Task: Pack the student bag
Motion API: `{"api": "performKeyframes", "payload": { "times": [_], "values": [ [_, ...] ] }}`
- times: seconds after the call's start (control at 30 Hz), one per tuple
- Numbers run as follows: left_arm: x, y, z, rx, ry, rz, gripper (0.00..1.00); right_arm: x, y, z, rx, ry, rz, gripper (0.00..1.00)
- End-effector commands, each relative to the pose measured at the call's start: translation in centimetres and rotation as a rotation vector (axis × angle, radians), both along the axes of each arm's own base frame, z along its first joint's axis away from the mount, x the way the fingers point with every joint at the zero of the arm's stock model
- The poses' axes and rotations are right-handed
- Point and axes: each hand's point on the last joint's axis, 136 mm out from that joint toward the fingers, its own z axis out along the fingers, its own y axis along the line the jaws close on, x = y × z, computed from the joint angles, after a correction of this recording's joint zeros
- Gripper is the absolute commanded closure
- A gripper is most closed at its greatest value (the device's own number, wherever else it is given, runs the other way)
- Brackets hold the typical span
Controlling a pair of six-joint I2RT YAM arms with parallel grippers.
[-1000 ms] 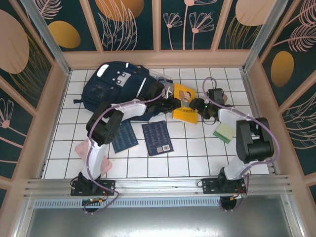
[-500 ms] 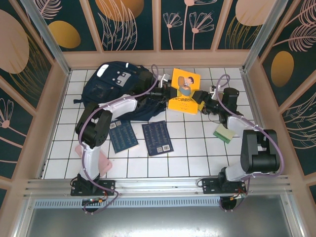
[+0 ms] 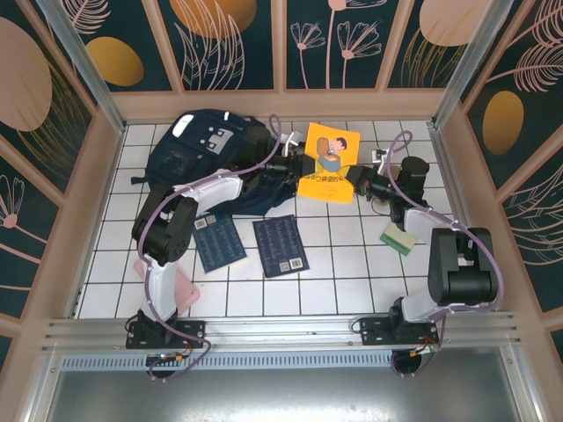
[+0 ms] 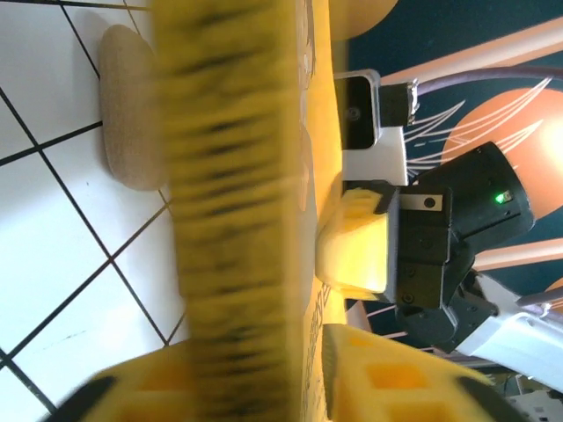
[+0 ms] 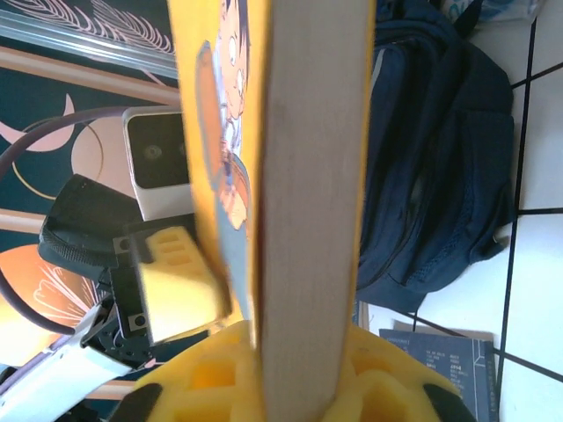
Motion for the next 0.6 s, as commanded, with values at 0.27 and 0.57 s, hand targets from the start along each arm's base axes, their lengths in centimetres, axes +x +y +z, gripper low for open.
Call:
{"api": "performKeyframes", "payload": {
  "times": [0.27,0.57],
  "values": [
    [9.0,12.3,-3.7,0.724,-0.234,0.518,0.49,0.9,-1.9,-0.5,-0.148,-0.015,-0.152,1.0],
    [10.6,17.4,-9.7,1.208,-0.332,0.501,0.46,0.7,-2.0,-1.4,-0.149,0.011,-0.174,1.0]
  ]
}}
